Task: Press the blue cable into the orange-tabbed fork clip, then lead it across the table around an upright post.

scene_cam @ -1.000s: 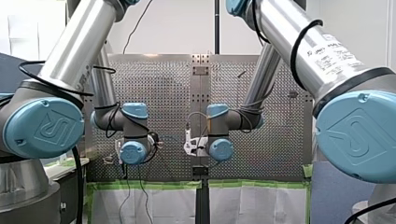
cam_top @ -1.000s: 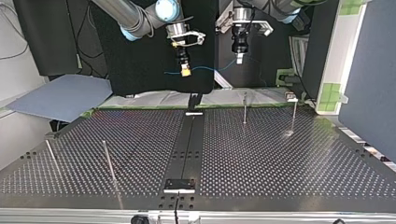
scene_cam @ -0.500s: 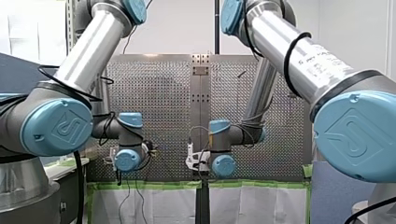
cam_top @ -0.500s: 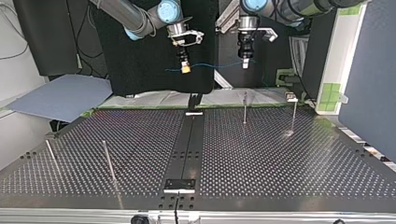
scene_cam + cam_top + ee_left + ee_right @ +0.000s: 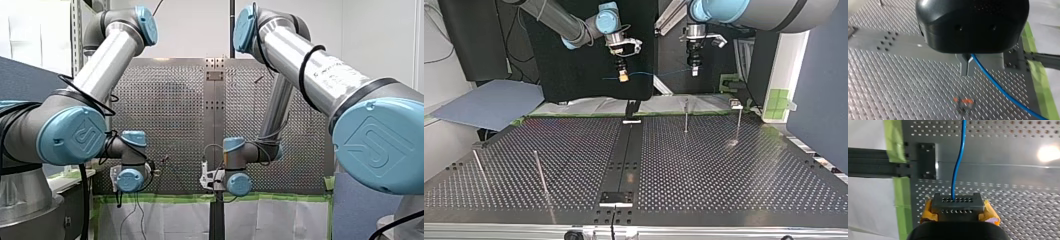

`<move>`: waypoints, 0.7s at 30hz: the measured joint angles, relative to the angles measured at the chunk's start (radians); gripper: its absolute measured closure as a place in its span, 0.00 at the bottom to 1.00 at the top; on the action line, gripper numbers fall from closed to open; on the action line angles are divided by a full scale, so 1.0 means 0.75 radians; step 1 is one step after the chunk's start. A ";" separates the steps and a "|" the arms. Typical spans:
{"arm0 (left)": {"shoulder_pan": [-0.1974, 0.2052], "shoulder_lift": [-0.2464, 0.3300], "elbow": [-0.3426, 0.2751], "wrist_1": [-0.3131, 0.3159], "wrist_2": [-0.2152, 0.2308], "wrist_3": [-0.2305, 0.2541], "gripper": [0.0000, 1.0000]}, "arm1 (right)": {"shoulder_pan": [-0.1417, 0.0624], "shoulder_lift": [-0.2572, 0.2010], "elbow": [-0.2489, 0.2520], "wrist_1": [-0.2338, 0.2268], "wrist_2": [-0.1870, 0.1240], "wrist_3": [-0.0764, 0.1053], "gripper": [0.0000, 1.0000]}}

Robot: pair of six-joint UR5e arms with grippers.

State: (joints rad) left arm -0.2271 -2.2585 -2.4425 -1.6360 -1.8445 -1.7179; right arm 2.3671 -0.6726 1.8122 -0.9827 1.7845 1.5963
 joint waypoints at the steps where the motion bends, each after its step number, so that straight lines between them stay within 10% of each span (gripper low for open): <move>1: 0.011 -0.009 0.003 0.000 0.001 -0.004 1.00 | 0.000 0.012 -0.012 0.011 0.000 -0.001 1.00; 21: 0.131 -0.031 0.162 -0.075 0.162 -0.097 1.00 | -0.019 0.110 -0.243 0.223 -0.007 -0.052 1.00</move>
State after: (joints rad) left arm -0.1290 -2.2821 -2.3213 -1.6921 -1.7229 -1.7909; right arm 2.3531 -0.5903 1.6303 -0.8152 1.7795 1.5573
